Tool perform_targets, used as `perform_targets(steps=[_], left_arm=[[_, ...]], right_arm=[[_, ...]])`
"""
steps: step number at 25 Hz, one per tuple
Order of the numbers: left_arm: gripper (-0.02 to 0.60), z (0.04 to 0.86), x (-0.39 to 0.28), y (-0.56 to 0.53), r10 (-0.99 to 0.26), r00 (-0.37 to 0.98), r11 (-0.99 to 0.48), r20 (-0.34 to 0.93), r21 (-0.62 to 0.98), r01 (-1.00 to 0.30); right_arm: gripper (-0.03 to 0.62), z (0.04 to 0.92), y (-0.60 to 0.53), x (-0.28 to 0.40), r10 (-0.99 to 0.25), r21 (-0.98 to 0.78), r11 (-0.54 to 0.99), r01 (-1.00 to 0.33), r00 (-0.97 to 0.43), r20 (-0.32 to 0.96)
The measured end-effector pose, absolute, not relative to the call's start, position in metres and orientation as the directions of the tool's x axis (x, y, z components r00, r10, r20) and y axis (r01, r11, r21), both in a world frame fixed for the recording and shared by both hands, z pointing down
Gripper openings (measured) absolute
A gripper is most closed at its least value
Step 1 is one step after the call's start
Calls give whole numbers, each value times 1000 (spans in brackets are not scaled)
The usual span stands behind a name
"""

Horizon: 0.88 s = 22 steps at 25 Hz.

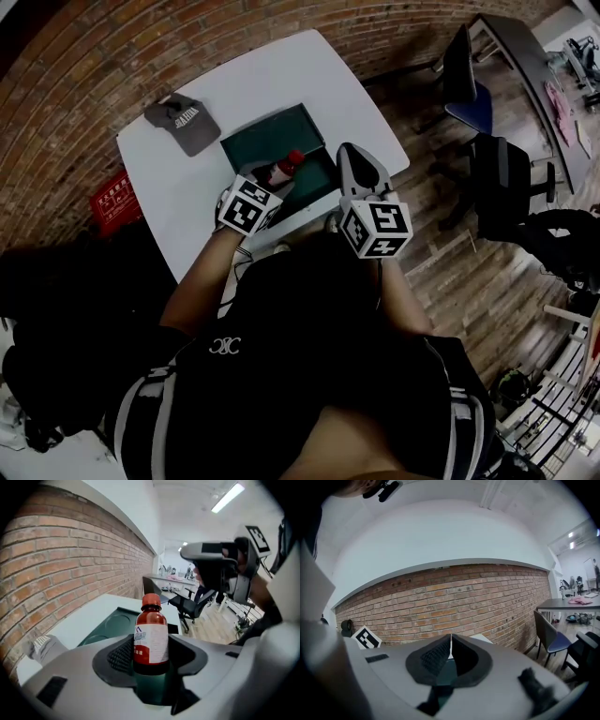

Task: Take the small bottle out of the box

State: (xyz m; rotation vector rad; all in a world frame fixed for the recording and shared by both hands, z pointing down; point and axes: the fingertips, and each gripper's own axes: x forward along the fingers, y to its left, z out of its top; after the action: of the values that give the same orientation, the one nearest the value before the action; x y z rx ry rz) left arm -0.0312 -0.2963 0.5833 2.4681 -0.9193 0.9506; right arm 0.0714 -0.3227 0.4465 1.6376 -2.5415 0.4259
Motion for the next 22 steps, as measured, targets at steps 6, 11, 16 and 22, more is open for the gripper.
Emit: perform_targets(steps=[6, 11, 16, 22], left_arm=[[227, 531, -44, -311, -604, 571, -668, 556, 38, -744], [227, 498, -50, -317, -692, 578, -627, 433, 38, -778], [228, 469, -62, -323, -770, 550, -565, 324, 57, -823], [229, 434, -69, -322, -822, 524, -533, 224, 22, -846]], right_arm=[[31, 444, -325, 56, -873, -177, 410, -895, -441, 207], [31, 435, -329, 46, -875, -161, 424, -891, -449, 181], [31, 428, -327, 37, -871, -162, 448, -879, -470, 144], [31, 424, -322, 33, -872, -157, 458, -875, -476, 113]])
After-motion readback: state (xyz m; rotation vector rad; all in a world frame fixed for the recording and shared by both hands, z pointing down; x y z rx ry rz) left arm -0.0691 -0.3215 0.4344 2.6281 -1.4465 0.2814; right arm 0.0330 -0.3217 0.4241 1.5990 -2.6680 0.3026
